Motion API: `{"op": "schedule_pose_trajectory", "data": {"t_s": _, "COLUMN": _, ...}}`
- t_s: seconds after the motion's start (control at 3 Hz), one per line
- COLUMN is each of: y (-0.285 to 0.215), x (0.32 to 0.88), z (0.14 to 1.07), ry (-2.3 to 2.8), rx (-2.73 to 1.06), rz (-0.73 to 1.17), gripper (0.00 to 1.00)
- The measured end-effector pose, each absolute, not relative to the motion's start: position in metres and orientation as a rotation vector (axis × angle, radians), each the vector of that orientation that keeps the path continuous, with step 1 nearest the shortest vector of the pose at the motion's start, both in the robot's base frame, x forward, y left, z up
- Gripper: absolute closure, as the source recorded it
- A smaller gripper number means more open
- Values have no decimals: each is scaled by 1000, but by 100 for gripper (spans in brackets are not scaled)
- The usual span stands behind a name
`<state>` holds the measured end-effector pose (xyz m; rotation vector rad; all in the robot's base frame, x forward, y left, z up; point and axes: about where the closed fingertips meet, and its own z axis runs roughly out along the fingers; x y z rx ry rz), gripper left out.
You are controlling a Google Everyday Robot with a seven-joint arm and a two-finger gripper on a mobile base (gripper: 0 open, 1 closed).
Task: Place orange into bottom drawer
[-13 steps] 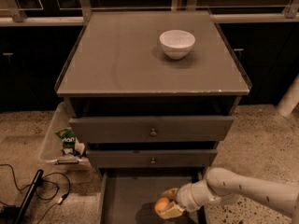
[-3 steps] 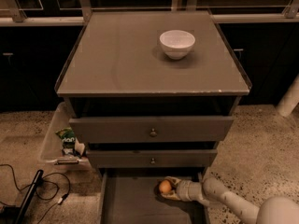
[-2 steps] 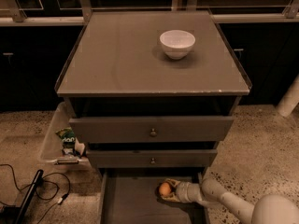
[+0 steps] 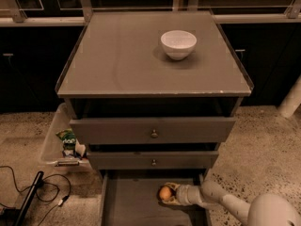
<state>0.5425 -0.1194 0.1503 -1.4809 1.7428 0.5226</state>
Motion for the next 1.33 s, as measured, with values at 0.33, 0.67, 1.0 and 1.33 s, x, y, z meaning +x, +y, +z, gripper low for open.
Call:
{"op": "schedule_pose_trajectory", "data": {"t_s": 0.33, "y": -119, "x": 542, "z": 150, "ry": 1743, "rx": -1481, "rz": 523, "gripper": 58}}
{"op": "schedule_pose_trajectory", "data": {"t_s": 0.67, "y": -119, "x": 542, "z": 150, "ry": 1743, "rx": -1481, "rz": 523, "gripper": 35}}
{"op": "schedule_pose_trajectory", "data": {"t_s": 1.0, "y": -119, "x": 542, "z": 150, "ry": 1743, "rx": -1481, "rz": 523, "gripper": 12}}
{"op": "schedule_pose_trajectory", "data": {"t_s": 1.33, "y": -119, "x": 542, "z": 150, "ry": 1743, "rx": -1481, "rz": 523, "gripper": 0}}
